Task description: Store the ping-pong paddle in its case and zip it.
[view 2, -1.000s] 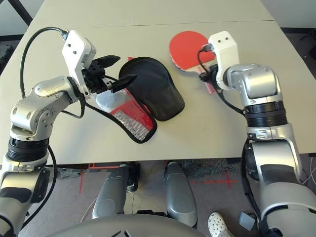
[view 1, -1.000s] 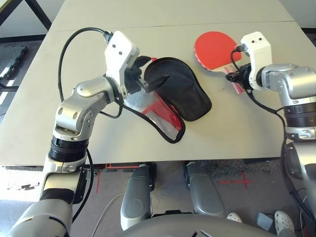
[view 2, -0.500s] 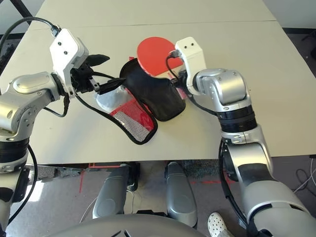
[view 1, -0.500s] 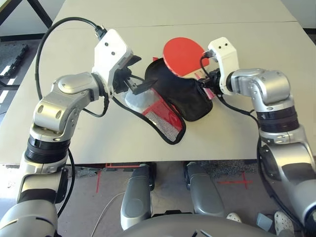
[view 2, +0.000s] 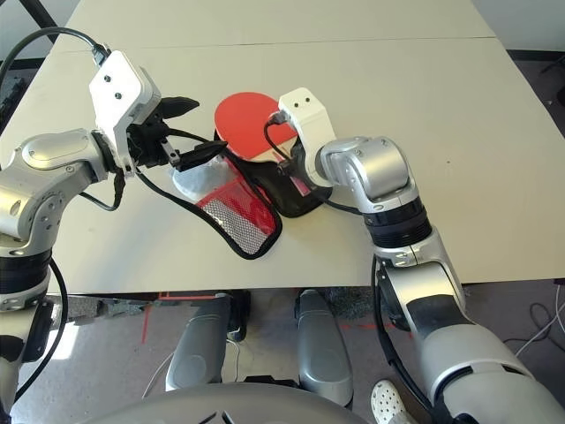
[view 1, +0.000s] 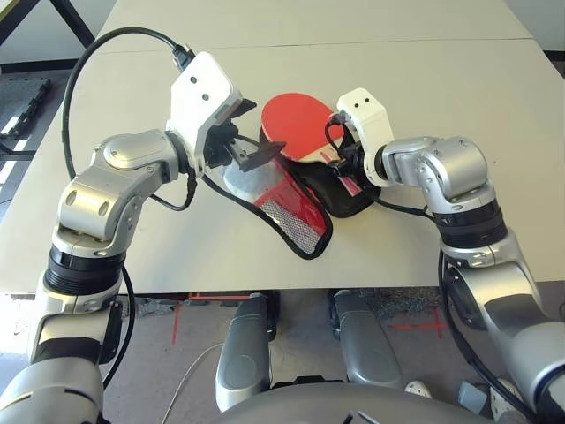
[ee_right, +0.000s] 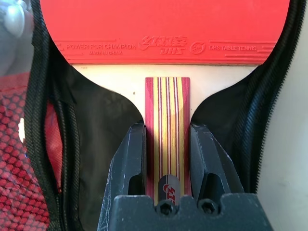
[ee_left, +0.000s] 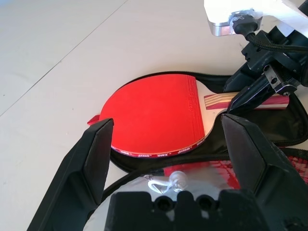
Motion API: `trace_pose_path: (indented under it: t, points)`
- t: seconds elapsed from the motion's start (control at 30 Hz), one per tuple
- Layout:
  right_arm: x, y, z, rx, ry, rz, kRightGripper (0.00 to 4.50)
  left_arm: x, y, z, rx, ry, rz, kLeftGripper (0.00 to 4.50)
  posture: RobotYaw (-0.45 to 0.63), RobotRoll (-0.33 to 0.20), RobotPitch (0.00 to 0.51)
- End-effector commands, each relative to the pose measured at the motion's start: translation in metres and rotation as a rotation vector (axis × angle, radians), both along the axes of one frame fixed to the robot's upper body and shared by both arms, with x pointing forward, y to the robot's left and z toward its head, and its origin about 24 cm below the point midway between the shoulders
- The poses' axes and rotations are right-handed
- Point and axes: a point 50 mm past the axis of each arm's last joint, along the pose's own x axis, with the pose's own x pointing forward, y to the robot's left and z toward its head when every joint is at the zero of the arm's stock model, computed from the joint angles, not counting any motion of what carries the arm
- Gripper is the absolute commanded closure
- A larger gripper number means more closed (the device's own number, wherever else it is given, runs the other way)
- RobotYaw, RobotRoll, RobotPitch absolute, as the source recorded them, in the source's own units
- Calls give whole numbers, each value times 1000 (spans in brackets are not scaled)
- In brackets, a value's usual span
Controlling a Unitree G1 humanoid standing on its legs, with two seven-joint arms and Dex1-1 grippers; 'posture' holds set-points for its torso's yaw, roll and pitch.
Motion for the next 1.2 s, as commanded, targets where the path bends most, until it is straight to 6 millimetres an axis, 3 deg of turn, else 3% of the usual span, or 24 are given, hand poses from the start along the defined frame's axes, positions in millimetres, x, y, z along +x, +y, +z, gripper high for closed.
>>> trace_pose_path:
  t: [0.03,0.4,0.53,0.57,0.7,0.97,1.07,1.2]
  points:
    - [-7,1,-2,-1,14,9,3446,-1,-3,-3,6,9,-10,0,26,0,233]
    - [-7,6,-11,26,36,-20,3446,1,-5,-2,5,3,-19,0,24,0,233]
    - [-6,1,-8,42,19,-52,2205,-1,0,6,6,-19,-3,0,31,0,233]
    - [-6,-1,-7,46,18,-55,1252,-1,2,9,6,-26,1,0,35,0,233]
    - [-7,-7,-1,65,7,-45,23,-2,18,26,12,-67,55,0,46,0,233]
    - [-8,-26,23,205,-74,71,23,-6,82,50,140,-106,270,0,70,0,230]
    - [-2,-43,35,280,-124,76,23,-10,113,46,197,-71,371,0,80,0,229]
    - [8,-60,43,336,-191,54,23,-14,137,34,289,-37,453,0,91,0,227]
